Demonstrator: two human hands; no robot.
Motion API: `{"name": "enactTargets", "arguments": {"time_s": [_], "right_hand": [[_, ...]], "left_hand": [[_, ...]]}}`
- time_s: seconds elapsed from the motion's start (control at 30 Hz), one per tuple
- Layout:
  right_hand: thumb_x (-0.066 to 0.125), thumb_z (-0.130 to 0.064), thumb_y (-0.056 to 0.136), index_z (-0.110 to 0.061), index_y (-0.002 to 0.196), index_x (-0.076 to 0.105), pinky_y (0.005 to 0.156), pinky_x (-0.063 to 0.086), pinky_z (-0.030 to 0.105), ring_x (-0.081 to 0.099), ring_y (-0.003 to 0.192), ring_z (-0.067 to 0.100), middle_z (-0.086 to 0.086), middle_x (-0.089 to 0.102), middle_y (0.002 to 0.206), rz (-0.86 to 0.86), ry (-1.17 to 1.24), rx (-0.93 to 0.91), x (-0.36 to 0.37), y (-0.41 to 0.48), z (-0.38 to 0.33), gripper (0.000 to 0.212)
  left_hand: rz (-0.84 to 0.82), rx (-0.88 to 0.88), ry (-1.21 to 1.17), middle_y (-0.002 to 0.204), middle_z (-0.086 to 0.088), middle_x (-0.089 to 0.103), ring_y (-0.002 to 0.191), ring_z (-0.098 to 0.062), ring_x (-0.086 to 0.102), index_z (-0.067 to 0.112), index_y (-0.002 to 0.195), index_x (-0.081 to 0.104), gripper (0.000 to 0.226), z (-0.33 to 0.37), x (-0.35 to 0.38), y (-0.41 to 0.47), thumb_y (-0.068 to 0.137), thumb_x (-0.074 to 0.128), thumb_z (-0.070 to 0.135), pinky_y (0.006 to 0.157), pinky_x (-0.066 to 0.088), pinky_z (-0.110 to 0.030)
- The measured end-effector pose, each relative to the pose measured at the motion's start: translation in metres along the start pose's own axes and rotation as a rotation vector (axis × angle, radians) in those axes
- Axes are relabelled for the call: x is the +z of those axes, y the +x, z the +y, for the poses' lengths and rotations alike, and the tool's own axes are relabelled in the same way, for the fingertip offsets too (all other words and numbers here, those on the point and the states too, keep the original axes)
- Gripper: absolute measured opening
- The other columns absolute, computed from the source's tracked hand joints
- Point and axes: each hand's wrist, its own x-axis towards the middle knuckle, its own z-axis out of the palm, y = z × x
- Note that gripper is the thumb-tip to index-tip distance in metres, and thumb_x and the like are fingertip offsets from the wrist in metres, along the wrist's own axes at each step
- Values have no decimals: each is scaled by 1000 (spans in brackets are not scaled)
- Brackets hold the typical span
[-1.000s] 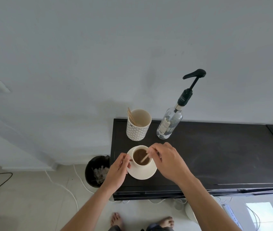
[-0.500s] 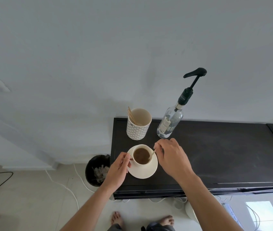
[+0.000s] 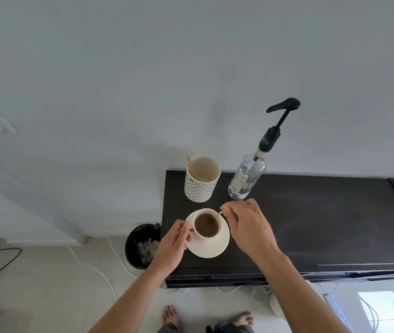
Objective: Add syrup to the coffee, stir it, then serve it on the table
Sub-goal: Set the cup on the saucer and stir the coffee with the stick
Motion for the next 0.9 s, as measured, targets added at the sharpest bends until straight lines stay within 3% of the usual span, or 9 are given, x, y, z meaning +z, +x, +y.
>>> {"name": "enactTargets", "arguments": {"time_s": [0.07,0.13,0.3,0.47,0.53,0.67,0.73,0.83,0.9], "right_hand": [[61,-35,114,-28,120,81,86,49,17,59,108,7,-16,79,112,-113,107,-26,3,-1,-3,22],[61,-37,113,-28,116,81,87,56,25,61,104,7,-15,79,107,-166,129,-28,3,-2,-4,23],[59,-30,113,-20,103,78,80,62,45,60,93,14,-7,77,95,41,-95,34,2,-1,6,23],[59,-37,114,-30,118,80,87,49,19,58,106,6,-19,77,111,-138,135,-38,2,-2,0,23],[59,-36,114,-28,113,79,86,54,26,61,101,7,-17,76,106,-148,139,-46,0,-2,-1,22],[58,-33,114,-22,109,77,80,60,40,62,92,14,-6,77,101,44,-70,3,0,1,4,22],[62,-31,113,-22,114,80,81,59,34,63,97,13,-6,80,106,71,-51,0,3,1,3,20],[60,-36,113,-27,120,80,89,49,19,60,106,7,-15,78,113,-93,105,-44,3,2,-2,23],[59,-39,114,-28,119,79,87,50,20,62,102,6,-17,75,109,-177,121,-57,0,0,-5,23]], "left_hand": [[-1,-2,10,84,9,68,72,-1,60,26,116,65,36,0,-1,0,118,41,52,76,53,-17],[-3,-5,13,85,9,69,72,-1,60,26,116,65,36,0,-1,0,118,41,52,77,53,-17],[-1,-7,18,85,9,69,73,-1,60,28,115,65,34,0,0,-1,118,41,52,79,54,-21],[-7,-5,28,85,9,69,73,-2,60,27,115,65,35,-3,0,1,118,41,53,82,55,-27],[-8,-5,34,85,9,69,74,-3,61,28,115,65,35,-4,0,1,118,41,53,83,55,-28],[-7,-10,19,85,10,69,73,-2,60,27,116,65,35,-3,0,1,118,41,53,83,56,-29],[-7,-8,26,85,10,69,73,-2,60,27,116,65,36,-3,0,1,118,41,53,83,56,-29],[-9,-9,18,83,11,68,73,-3,59,26,116,65,36,-3,0,1,118,41,53,83,54,-28],[-10,-9,28,83,11,68,73,-3,60,25,117,65,36,-3,0,2,118,41,53,83,55,-27]]}}
